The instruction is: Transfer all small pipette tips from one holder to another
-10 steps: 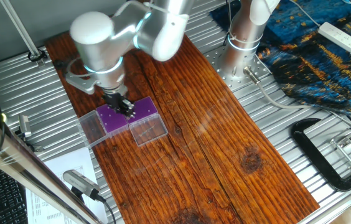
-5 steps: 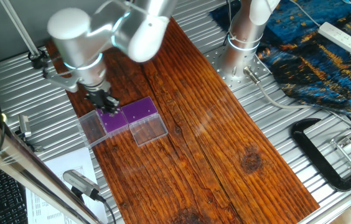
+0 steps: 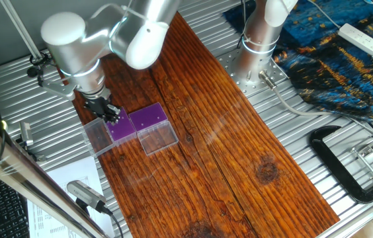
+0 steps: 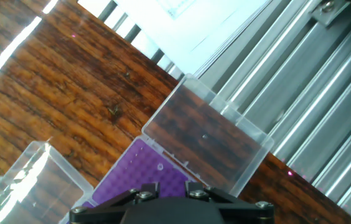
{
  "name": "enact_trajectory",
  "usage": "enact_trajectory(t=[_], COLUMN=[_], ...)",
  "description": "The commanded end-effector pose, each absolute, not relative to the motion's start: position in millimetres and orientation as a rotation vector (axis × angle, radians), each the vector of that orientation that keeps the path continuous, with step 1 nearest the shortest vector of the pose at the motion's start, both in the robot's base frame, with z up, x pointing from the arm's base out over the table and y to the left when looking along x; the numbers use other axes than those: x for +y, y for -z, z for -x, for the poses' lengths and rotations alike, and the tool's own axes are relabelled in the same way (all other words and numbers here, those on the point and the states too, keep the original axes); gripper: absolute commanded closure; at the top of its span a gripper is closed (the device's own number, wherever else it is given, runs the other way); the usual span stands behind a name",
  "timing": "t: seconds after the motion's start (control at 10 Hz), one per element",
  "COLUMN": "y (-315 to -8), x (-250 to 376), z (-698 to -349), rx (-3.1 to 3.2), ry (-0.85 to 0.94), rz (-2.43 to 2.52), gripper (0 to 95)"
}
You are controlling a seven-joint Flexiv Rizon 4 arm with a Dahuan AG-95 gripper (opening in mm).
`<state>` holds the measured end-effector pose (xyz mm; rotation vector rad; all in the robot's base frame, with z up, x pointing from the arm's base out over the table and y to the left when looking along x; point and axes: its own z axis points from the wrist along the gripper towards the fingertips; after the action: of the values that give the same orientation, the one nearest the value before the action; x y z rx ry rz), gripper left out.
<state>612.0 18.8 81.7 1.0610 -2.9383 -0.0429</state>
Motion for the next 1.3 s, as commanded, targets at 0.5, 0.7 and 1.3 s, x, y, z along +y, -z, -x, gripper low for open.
enact_trajectory(t=[0.5, 0.7, 1.3], y=[-66.7, -63.2, -58.9], x=[26.2, 26.5, 29.0], z=[-615.8, -616.3, -621.6], rx=[-2.956, -2.959, -2.963], ry=[0.026, 0.029, 0.031], rz=[-1.055, -1.048, -1.042], gripper=[76.0, 76.0, 76.0])
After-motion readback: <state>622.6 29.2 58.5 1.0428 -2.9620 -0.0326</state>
